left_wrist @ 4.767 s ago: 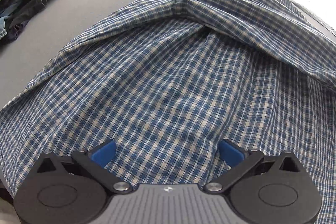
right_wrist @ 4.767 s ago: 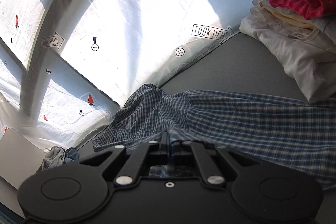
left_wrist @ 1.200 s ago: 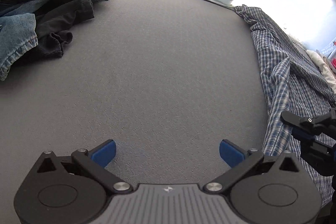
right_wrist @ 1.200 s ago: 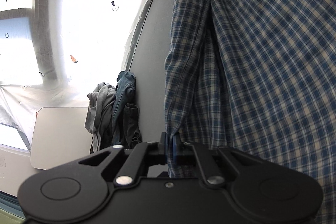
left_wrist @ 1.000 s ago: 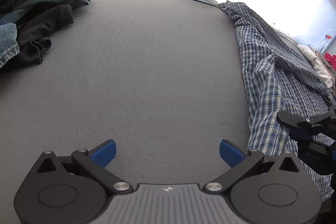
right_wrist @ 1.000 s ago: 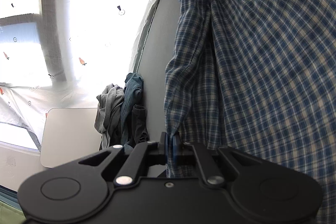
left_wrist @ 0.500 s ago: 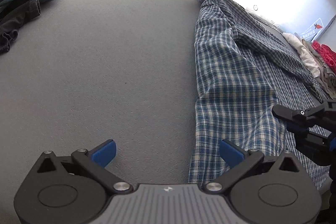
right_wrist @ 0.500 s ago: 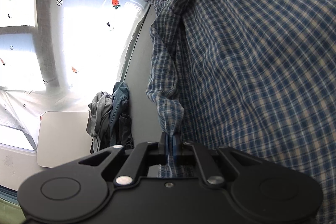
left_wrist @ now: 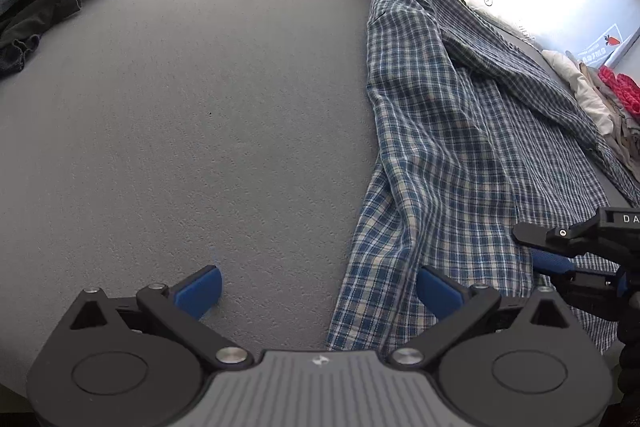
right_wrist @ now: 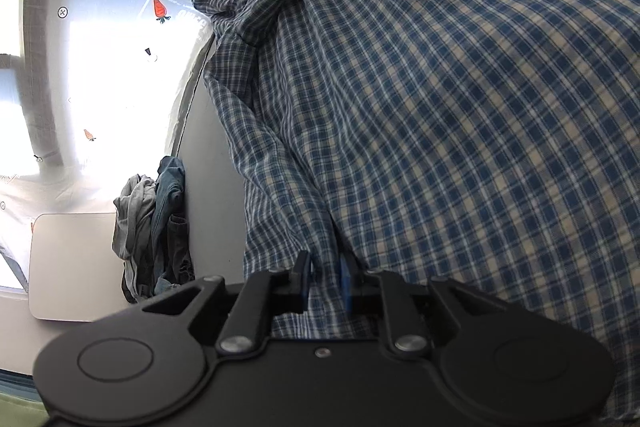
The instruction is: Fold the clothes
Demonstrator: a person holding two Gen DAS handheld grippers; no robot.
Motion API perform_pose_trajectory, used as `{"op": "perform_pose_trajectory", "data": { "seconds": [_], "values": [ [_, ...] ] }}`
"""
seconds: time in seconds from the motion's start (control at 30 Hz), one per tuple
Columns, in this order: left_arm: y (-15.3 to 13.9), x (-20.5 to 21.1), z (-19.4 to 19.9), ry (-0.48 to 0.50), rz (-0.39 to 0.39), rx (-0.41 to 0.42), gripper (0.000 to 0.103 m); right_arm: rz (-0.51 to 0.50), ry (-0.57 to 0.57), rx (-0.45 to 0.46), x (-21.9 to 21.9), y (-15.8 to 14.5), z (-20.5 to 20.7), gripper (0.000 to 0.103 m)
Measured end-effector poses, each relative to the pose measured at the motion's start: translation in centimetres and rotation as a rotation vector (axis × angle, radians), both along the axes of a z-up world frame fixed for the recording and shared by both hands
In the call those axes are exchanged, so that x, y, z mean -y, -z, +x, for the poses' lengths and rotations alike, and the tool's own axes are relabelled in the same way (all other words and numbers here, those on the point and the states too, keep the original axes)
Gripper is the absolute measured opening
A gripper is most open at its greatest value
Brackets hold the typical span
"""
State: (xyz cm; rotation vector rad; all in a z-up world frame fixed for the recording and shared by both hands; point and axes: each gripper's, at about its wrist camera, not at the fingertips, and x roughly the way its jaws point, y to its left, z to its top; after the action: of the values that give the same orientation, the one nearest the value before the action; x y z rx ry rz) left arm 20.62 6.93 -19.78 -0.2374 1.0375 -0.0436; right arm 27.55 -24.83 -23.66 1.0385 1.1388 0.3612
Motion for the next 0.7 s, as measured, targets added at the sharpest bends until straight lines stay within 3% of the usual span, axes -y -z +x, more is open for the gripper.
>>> {"op": "perform_pose_trajectory", "data": {
  "seconds": [0.03,0.1,0.13,0.23,0.27,0.3,0.5,0.7],
  "values": [
    [-0.1,0.1,-0.1,-0.006,-0.002,0.002,0.091,0.005,-0.008,0.002,0.1,0.0,-0.1,0.02],
    [-0.2,0.1,-0.3,-0.005,-0.018,0.002,0.072,0.021,-0.024,0.013,0.1,0.0,-0.2,0.02],
    [-0.3,0.1,-0.5,-0.002,-0.04,0.004,0.067,0.029,-0.032,0.018,0.1,0.0,-0.3,0.017],
    [-0.2,0.3,-1.0,0.006,-0.124,0.006,0.037,0.025,-0.053,0.044,0.0,-0.4,-0.5,0.007],
    [-0.1,0.4,-1.2,0.006,-0.139,0.009,0.014,0.023,-0.055,0.053,0.1,-0.6,-0.6,0.005],
    [-0.1,0.4,-1.4,0.004,-0.147,0.014,0.002,0.023,-0.053,0.061,0.3,-0.7,-0.7,0.004],
    [-1.1,0.1,-3.2,-0.013,-0.236,0.049,0.001,0.013,-0.045,0.109,1.6,-1.7,-1.3,0.002],
    [0.7,0.5,-2.7,-0.056,-0.205,-0.054,0.002,-0.101,-0.115,0.079,1.9,-1.1,-0.9,0.002]
  ]
}}
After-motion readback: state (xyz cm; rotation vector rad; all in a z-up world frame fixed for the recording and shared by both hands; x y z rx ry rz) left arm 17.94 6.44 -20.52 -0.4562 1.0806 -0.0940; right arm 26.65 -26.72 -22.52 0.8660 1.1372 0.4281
